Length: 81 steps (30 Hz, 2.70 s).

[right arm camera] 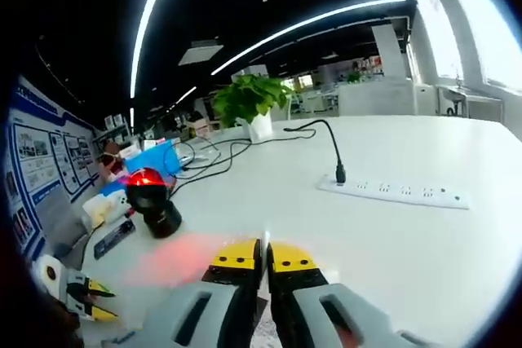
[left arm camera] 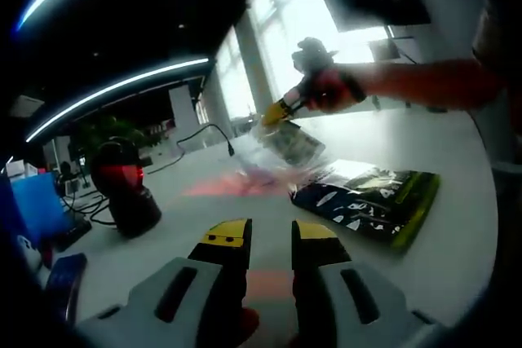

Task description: Clip sheet goods on table flip sheet goods clip sheet goods scan sheet goods put sheet goods back to table

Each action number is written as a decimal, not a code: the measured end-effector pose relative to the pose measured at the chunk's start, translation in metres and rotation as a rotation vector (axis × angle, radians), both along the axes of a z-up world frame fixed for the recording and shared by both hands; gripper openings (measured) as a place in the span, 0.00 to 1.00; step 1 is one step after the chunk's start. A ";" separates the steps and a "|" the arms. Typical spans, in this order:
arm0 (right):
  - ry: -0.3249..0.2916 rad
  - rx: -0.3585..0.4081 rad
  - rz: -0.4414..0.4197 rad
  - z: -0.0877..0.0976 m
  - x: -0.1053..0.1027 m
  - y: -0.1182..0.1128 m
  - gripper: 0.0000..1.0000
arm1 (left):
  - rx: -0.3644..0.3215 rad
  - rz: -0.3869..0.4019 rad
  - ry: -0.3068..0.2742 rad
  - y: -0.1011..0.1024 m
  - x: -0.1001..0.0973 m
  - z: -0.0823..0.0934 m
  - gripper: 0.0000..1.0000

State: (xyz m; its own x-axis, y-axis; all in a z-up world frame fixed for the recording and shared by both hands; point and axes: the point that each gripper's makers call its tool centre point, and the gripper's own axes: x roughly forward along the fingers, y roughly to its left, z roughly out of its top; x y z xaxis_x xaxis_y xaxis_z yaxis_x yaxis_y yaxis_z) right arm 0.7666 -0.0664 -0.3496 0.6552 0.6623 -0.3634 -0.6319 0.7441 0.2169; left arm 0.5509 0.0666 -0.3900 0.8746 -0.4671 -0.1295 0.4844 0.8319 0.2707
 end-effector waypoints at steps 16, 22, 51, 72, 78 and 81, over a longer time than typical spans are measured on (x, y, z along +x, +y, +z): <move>-0.048 -0.150 -0.039 -0.039 0.020 -0.015 0.04 | 0.011 0.003 0.008 0.004 0.002 -0.004 0.13; -0.077 -0.209 -0.037 -0.049 0.027 -0.017 0.05 | 0.012 0.005 0.009 0.004 0.002 -0.004 0.13; -0.184 -0.195 -0.123 -0.042 0.032 -0.029 0.08 | 0.015 0.013 0.013 0.000 0.000 -0.004 0.13; -0.254 -0.042 -0.118 0.013 -0.015 -0.044 0.00 | 0.008 0.025 0.021 0.002 0.002 -0.006 0.13; -0.287 -0.005 -0.079 0.029 -0.040 -0.040 0.00 | 0.013 0.021 0.027 0.001 0.002 -0.006 0.13; -0.313 -0.009 -0.072 0.034 -0.048 -0.043 0.00 | 0.013 0.024 0.027 0.001 0.002 -0.005 0.13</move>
State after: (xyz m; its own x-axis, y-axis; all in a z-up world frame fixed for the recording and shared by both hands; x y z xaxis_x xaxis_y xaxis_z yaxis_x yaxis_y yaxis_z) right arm 0.7183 -0.1099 -0.3158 0.7813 0.6077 -0.1424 -0.6124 0.7905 0.0135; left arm 0.5528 0.0680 -0.3951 0.8816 -0.4443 -0.1590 0.4717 0.8398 0.2689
